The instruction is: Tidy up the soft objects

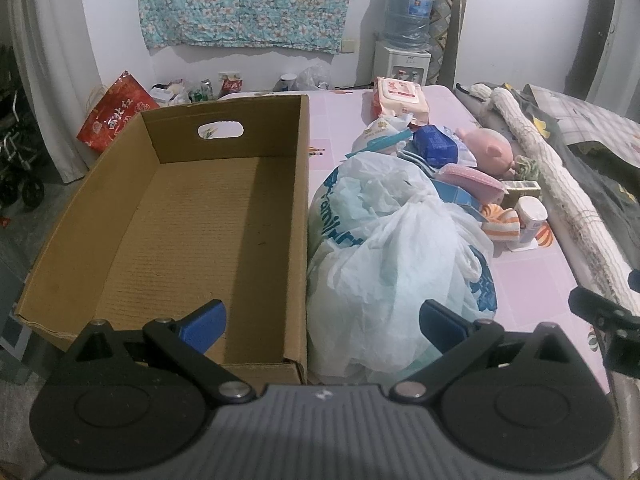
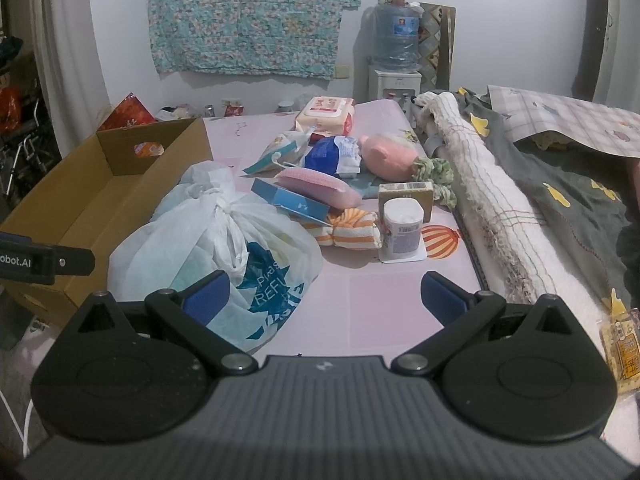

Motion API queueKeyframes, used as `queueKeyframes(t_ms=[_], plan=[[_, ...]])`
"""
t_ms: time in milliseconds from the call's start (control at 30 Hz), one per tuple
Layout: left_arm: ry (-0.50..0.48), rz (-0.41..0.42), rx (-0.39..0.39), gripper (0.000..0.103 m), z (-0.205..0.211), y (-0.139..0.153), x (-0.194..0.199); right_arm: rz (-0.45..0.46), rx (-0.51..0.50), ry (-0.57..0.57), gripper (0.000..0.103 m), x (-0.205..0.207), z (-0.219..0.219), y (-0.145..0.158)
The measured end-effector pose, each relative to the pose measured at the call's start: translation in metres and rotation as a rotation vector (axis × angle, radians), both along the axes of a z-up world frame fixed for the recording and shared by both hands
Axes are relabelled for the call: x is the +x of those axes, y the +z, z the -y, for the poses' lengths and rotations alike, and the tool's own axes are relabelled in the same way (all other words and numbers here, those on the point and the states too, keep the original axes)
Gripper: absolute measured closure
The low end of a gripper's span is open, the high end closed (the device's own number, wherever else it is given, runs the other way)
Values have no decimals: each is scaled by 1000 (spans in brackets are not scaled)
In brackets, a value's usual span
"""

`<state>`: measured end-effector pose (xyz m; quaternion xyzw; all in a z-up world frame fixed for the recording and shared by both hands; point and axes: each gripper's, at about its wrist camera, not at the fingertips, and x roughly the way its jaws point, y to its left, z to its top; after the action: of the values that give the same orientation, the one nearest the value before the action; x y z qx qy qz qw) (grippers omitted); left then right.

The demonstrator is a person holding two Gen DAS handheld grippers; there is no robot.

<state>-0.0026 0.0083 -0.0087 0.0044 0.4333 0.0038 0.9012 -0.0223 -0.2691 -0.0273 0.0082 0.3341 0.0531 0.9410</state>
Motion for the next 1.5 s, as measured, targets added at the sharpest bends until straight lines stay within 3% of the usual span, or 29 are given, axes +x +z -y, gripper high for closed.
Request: queueKeyframes(t_ms=[1167, 1500], plan=[[2, 0, 6, 0, 0, -2, -1, -7, 9, 5, 1, 4, -3, -3], [-39, 15, 33, 0, 15, 3, 22, -19, 60, -18, 1, 21, 17, -10]])
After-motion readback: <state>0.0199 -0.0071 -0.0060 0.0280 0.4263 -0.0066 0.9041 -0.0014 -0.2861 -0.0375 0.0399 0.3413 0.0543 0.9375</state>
